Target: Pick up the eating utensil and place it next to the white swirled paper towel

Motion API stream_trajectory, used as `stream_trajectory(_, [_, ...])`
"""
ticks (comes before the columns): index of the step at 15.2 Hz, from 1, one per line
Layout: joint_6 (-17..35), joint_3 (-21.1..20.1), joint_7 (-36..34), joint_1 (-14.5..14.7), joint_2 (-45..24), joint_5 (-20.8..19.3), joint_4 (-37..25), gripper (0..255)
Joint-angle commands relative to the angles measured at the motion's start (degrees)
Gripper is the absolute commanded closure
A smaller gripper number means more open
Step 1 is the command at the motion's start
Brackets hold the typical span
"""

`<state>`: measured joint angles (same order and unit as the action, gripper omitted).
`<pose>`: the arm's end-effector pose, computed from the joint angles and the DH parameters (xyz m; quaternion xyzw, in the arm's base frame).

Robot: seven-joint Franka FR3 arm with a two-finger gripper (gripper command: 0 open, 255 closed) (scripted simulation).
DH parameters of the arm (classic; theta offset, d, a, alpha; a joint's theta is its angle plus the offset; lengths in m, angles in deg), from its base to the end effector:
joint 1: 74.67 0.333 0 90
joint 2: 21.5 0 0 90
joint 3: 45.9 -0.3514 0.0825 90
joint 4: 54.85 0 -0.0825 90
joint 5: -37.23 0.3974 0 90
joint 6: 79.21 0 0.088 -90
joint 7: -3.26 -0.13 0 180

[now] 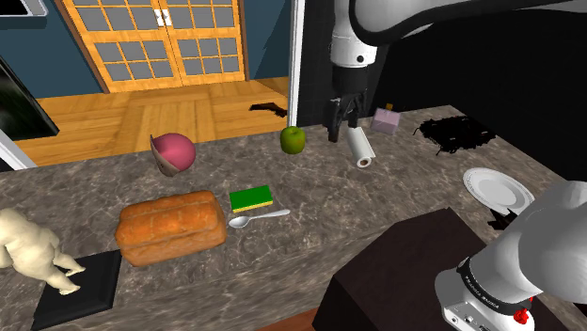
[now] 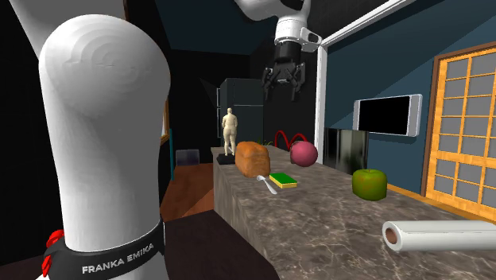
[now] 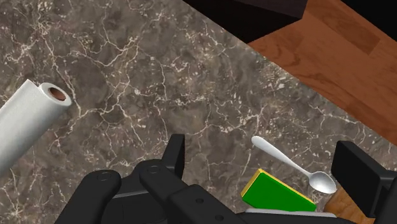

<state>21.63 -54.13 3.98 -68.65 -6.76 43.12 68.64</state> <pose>0.4451 0.1290 0.5022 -0.9906 -0.1132 0.0731 0.0232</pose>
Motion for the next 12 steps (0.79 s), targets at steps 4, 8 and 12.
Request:
stream_trajectory(4, [3.2, -2.8, -2.4, 1.7, -11.0, -1.2, -5.6, 0])
stream_trajectory(8, [4.5, -4.5, -4.3, 3.3, -19.8, -2.9, -11.0, 0])
stream_trajectory(12, [4.9, -5.6, -6.1, 5.4, -28.8, -5.0, -17.6, 0])
